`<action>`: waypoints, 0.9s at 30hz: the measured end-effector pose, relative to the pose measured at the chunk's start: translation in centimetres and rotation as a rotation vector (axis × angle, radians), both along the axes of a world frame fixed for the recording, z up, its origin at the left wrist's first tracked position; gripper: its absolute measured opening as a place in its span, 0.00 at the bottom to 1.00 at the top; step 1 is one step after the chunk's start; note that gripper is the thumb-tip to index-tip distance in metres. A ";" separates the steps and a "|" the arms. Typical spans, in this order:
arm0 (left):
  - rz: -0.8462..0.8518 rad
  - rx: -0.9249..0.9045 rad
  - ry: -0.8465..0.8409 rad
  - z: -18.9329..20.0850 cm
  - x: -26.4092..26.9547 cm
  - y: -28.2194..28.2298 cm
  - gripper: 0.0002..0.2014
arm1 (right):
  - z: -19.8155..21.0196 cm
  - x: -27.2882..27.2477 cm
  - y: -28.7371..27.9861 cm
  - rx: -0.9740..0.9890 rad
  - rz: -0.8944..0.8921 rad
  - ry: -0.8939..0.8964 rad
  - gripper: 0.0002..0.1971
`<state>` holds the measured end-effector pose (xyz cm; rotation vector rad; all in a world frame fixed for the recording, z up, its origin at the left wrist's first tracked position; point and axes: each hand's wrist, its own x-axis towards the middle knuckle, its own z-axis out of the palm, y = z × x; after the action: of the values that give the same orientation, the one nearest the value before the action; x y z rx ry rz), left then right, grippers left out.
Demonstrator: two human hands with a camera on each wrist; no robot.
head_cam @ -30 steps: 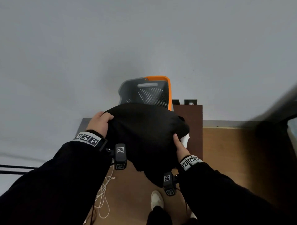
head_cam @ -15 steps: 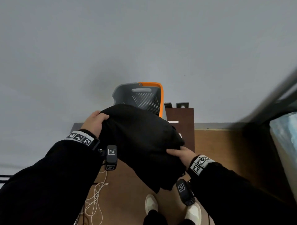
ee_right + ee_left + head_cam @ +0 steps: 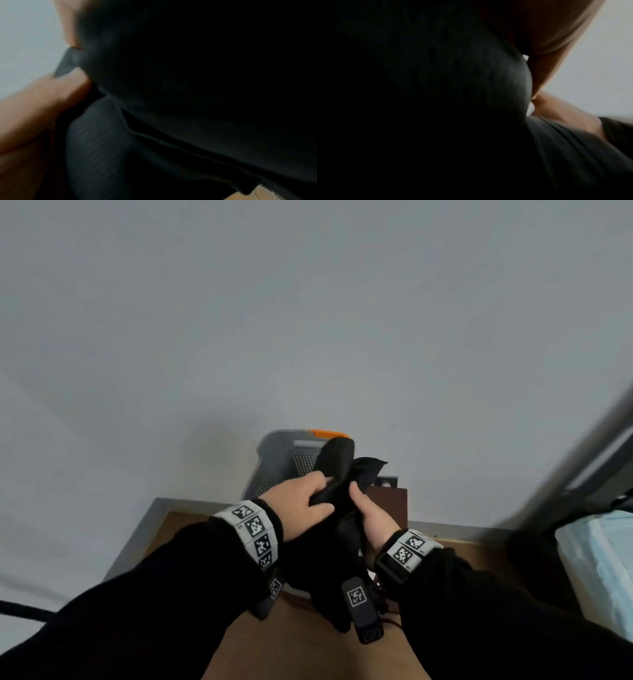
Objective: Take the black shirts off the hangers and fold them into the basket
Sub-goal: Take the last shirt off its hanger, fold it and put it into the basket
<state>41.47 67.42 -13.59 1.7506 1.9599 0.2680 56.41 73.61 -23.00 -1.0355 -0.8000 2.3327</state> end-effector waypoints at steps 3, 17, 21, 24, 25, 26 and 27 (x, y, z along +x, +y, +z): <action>-0.090 -0.087 -0.001 -1.3 2.1 -0.7 0.10 | 0.6 -0.2 -0.3 0.073 0.011 -0.012 0.25; 0.967 -0.399 -1.177 -5.5 -6.2 -4.2 0.38 | 3.6 -7.2 3.7 0.112 -0.351 0.008 0.22; 0.697 -0.567 -1.560 -6.4 -7.9 -2.4 0.52 | 3.4 -12.0 5.0 -0.010 -0.346 -0.006 0.33; 0.759 -0.402 -1.627 -6.7 -11.8 0.4 0.38 | 1.6 -14.7 5.8 -0.067 -0.331 -0.054 0.37; 0.835 -0.364 -1.569 -6.9 -13.3 1.3 0.31 | 0.8 -15.4 6.0 -0.080 -0.335 -0.063 0.37; 0.895 -0.336 -1.501 -7.5 -15.0 2.2 0.23 | -0.3 -16.0 6.3 -0.090 -0.347 -0.121 0.35; 0.933 -0.327 -1.411 -8.3 -16.4 3.2 0.15 | -1.6 -16.5 6.5 -0.098 -0.350 -0.212 0.33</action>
<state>25.10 70.57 -21.87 0.0591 1.3409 1.0439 39.90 80.10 -24.61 -1.3621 -0.5300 2.0038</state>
